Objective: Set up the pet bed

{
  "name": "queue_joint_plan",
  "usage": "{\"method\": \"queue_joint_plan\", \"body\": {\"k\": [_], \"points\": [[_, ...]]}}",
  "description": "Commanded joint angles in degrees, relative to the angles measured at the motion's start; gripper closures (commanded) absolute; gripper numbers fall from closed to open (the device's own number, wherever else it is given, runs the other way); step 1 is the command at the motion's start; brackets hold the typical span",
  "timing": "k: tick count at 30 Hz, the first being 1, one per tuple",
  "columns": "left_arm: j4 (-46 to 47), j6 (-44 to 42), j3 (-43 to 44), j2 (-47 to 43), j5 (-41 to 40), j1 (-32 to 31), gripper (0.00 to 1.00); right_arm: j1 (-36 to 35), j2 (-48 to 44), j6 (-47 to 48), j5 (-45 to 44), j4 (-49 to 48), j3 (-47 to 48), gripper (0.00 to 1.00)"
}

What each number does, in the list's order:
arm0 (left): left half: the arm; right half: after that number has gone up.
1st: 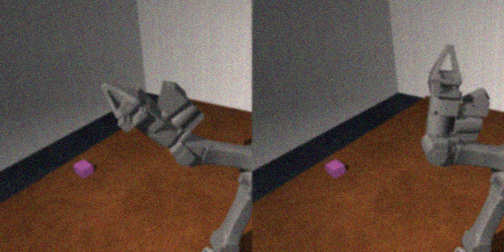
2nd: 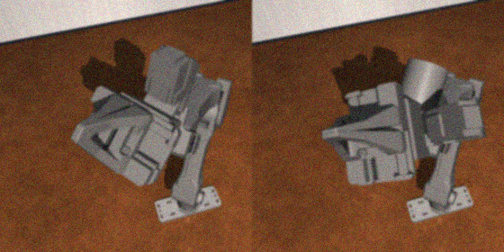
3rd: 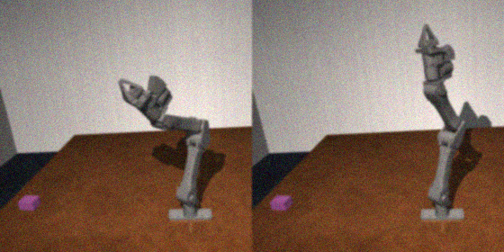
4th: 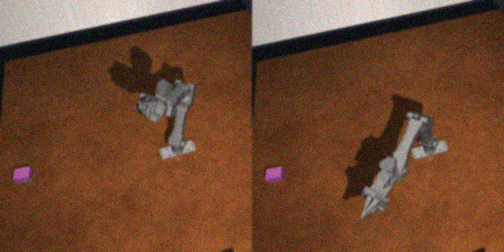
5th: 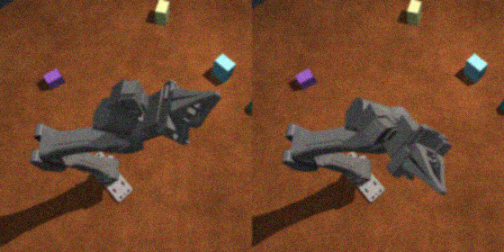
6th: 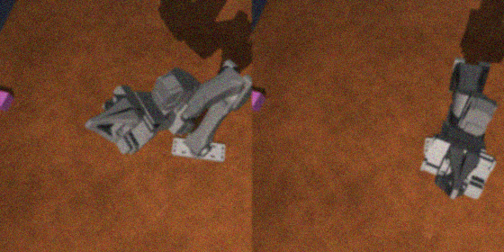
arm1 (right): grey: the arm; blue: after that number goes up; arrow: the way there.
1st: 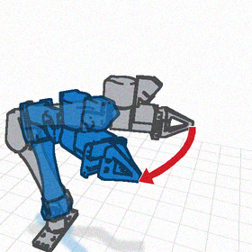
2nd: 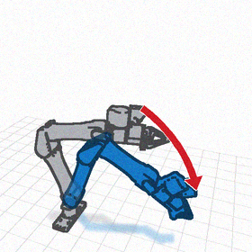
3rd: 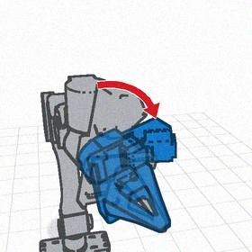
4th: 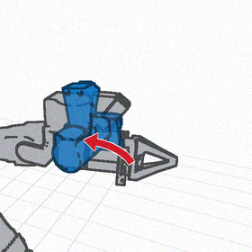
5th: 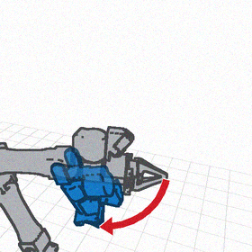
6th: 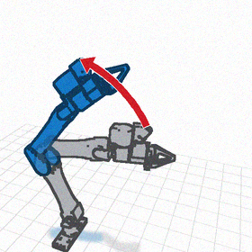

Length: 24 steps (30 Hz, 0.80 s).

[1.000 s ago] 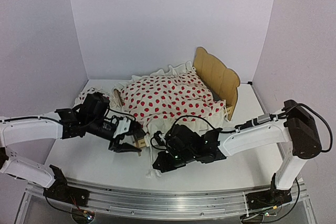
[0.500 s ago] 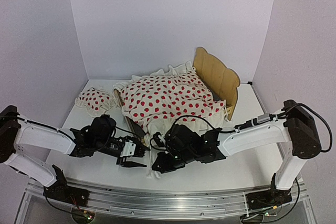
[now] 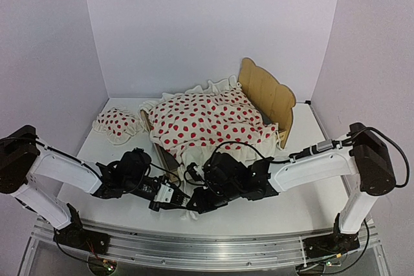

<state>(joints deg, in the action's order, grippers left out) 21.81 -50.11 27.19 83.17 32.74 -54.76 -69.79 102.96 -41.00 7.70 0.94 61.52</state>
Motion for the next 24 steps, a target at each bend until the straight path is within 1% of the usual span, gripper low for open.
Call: {"method": "queue_joint_plan", "body": {"k": [1, 6, 8, 9, 11, 12, 14, 16, 17, 20, 22, 24], "points": [[3.2, -0.5, -0.4, 0.7, -0.9, -0.2, 0.74, 0.1, -2.2, 1.6, 2.1, -2.4, 1.8, 1.00], [3.8, 0.0, -0.2, 0.9, -0.8, -0.2, 0.88, 0.5, -2.2, 2.0, 3.0, -2.5, 1.9, 1.00], [3.9, 1.2, -0.1, 0.6, -1.7, -0.2, 0.97, 0.8, -2.4, 2.0, 3.0, -2.5, 1.7, 1.00], [3.8, 2.2, 0.0, 0.4, -2.4, -0.2, 0.99, 0.9, -2.6, 2.0, 2.7, -2.5, 1.5, 1.00], [3.2, 6.4, 0.4, -0.3, -4.3, -0.2, 1.00, 1.3, -3.1, 1.8, 1.6, -2.4, 1.1, 1.00], [2.4, 9.8, 1.1, -0.8, -5.8, -0.2, 1.00, 1.5, -3.4, 1.7, 0.9, -2.4, 0.7, 0.99], [-0.8, 21.2, 3.2, -1.7, -9.8, -0.2, 1.00, 2.1, -4.4, 1.4, -0.5, -2.1, -0.4, 0.87], [-5.0, 32.3, 5.5, -2.6, -14.9, -0.2, 1.00, 3.0, -5.8, 1.4, -2.7, -2.1, -2.0, 0.78], [-7.1, 37.1, 6.5, -3.2, -16.1, -0.2, 1.00, 3.2, -6.8, 1.5, -4.6, -2.1, -2.7, 0.74], [-11.4, 53.6, 7.2, -4.3, -17.3, -0.2, 1.00, 4.2, -8.8, 2.6, -9.5, -2.1, -4.4, 0.69], [-12.6, 62.0, 6.5, -4.2, -16.9, -0.2, 1.00, 4.5, -9.0, 4.2, -11.7, -2.2, -4.3, 0.67], [-11.9, 67.3, 4.9, -4.3, -17.4, -0.2, 1.00, 4.5, -8.1, 6.1, -12.7, -2.1, -3.0, 0.67]]}}
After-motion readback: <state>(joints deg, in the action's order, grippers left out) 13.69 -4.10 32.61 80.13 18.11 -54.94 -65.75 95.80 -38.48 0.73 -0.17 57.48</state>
